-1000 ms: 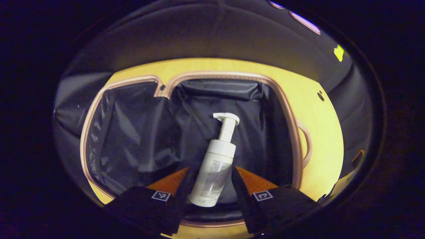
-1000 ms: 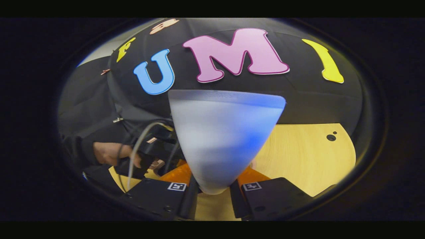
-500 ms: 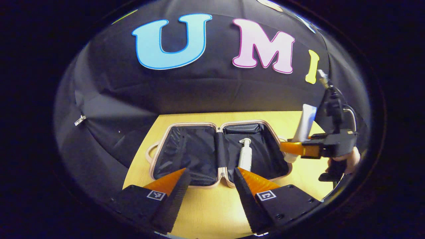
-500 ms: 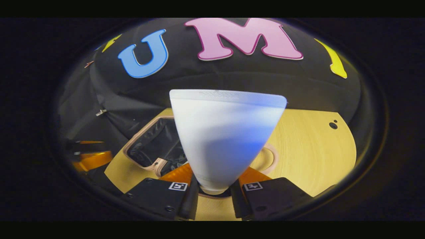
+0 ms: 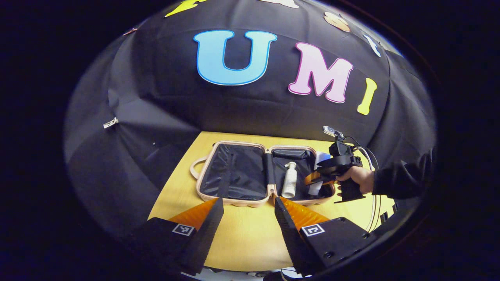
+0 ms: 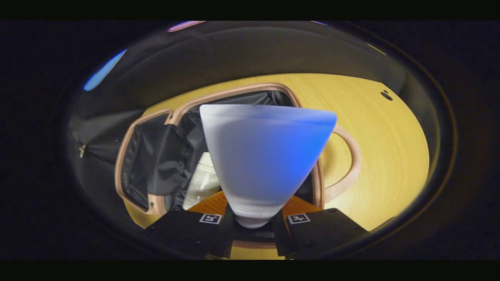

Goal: First open the suitcase, pack the skin care products into it, and then close the suitcase.

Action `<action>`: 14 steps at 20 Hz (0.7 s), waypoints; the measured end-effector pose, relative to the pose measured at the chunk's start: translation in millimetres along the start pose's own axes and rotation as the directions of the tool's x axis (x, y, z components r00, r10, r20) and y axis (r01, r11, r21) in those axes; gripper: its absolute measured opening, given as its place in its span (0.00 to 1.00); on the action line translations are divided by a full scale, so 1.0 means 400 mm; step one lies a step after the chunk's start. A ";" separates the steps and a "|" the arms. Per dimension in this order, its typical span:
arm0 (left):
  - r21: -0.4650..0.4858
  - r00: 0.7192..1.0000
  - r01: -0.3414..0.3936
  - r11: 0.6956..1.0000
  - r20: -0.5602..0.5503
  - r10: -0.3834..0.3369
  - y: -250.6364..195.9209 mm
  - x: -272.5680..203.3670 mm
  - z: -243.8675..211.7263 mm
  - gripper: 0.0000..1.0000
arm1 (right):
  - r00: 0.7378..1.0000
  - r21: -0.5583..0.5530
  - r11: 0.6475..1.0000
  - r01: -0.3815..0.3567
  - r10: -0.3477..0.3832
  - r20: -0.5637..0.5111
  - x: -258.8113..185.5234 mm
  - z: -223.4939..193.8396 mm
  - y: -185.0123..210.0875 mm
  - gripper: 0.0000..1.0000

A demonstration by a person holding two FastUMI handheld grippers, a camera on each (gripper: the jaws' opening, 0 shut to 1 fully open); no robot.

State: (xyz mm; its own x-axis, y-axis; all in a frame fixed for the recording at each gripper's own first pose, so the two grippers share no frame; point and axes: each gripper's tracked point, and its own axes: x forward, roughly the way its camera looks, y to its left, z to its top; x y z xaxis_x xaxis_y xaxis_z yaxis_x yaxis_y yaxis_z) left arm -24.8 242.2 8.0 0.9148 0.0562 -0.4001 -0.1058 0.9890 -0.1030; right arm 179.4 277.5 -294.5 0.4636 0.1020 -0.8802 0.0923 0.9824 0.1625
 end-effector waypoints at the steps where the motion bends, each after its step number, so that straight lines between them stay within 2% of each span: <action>1: -0.016 1.000 -0.010 1.000 -0.001 0.010 0.008 0.006 0.007 0.84 | 1.000 0.011 1.000 0.019 -0.019 -0.021 0.014 -0.003 -0.006 0.46; 5: -0.051 0.998 -0.060 0.997 -0.013 0.059 0.058 0.049 0.028 0.84 | 0.999 0.073 0.997 0.016 -0.013 -0.037 0.034 0.021 0.018 0.49; 8: -0.038 0.995 -0.104 0.994 -0.010 0.103 0.103 0.106 0.053 0.84 | 0.999 0.096 0.995 -0.039 0.041 -0.015 0.012 0.038 0.051 0.57; 9: -0.044 0.993 -0.116 0.992 -0.005 0.116 0.125 0.131 0.064 0.85 | 0.998 0.098 0.994 -0.056 0.057 -0.004 0.003 0.044 0.061 0.65; 10: -0.056 0.992 -0.128 0.990 0.002 0.128 0.148 0.155 0.074 0.85 | 0.997 0.091 0.993 -0.075 0.074 0.017 -0.014 0.050 0.074 0.70; 12: -0.091 0.986 -0.159 0.983 0.025 0.162 0.225 0.219 0.100 0.85 | 0.989 0.055 0.990 -0.128 0.123 0.085 -0.072 0.069 0.101 0.94; 13: -0.101 0.985 -0.167 0.981 0.028 0.171 0.268 0.262 0.106 0.85 | 0.981 0.030 0.987 -0.156 0.151 0.121 -0.112 0.077 0.123 0.89; 14: -0.103 0.981 -0.190 0.976 0.015 0.192 0.320 0.303 0.103 0.88 | 0.971 0.003 0.983 -0.182 0.179 0.159 -0.154 0.089 0.139 0.98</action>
State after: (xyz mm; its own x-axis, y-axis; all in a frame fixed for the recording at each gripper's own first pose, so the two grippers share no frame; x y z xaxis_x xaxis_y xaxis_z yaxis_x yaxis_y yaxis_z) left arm 88.5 381.2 -16.0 0.8832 0.2472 -0.3986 -0.3168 0.9411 -0.1185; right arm 187.4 320.4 -215.5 0.6068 0.2503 -0.7544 0.0092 0.9469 0.3215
